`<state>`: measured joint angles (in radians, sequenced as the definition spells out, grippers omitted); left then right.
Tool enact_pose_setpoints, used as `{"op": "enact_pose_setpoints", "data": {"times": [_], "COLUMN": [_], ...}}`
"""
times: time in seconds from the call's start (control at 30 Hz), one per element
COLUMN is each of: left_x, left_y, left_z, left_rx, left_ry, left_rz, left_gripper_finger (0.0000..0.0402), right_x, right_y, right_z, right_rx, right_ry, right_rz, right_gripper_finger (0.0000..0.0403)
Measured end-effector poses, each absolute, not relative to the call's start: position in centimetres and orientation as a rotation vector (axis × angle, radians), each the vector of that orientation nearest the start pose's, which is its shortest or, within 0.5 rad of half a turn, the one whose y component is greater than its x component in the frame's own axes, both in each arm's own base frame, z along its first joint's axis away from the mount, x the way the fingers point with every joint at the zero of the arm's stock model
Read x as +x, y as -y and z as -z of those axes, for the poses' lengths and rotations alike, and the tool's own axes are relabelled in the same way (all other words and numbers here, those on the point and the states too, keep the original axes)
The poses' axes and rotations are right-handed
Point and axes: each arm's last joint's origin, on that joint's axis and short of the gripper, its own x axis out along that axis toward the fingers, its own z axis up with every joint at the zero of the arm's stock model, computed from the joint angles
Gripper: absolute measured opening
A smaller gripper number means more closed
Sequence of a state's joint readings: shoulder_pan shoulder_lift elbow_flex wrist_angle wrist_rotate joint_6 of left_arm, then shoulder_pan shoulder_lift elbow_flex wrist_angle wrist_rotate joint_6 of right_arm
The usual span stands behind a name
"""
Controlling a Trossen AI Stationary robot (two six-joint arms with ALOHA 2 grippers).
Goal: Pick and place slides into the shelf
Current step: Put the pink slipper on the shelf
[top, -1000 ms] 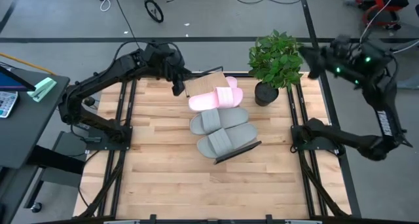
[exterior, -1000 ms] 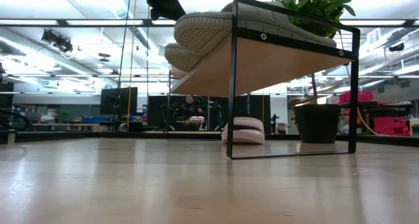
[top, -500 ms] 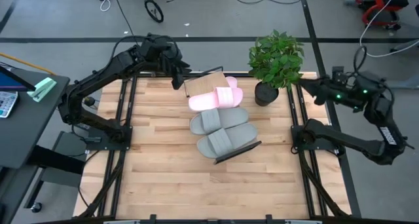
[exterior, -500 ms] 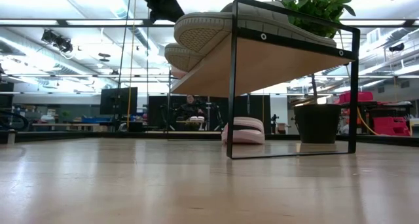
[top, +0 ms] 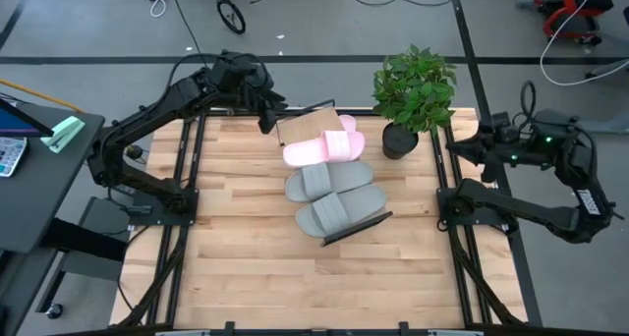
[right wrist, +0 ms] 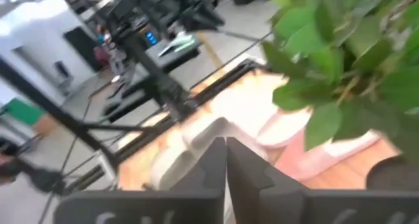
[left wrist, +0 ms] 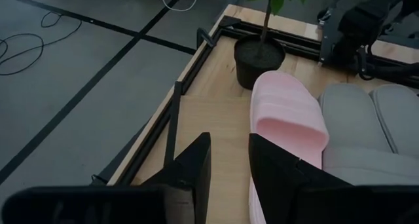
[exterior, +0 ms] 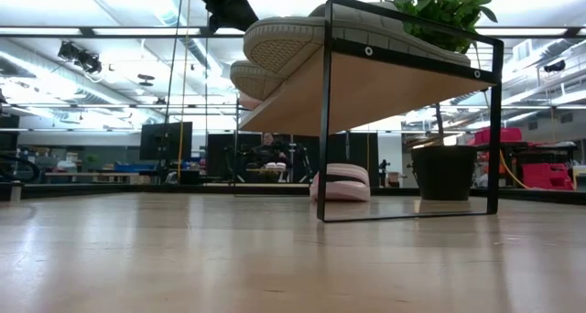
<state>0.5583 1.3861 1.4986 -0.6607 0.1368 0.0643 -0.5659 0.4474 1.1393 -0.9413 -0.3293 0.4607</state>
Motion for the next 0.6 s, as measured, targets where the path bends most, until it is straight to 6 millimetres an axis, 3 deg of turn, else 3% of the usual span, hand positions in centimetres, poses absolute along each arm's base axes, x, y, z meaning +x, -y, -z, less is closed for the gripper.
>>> {"op": "enact_pose_setpoints", "data": {"times": [0.4,0.6], "left_x": [24.9,25.0], "left_y": [-15.1,-15.0], "left_z": [-40.0,-40.0], "left_rx": [-0.151,-0.151], "left_ry": [-0.525,-0.525], "left_rz": [-0.402,-0.400], "left_gripper_finger": [0.0104,0.0096], "right_x": [2.6,2.8], "right_y": [0.4,0.4], "right_z": [-39.7,-42.8], "right_rx": [0.555,0.475], "right_ry": [-0.172,0.109], "right_rz": [0.227,0.123], "right_gripper_finger": [0.0002,0.0001]}}
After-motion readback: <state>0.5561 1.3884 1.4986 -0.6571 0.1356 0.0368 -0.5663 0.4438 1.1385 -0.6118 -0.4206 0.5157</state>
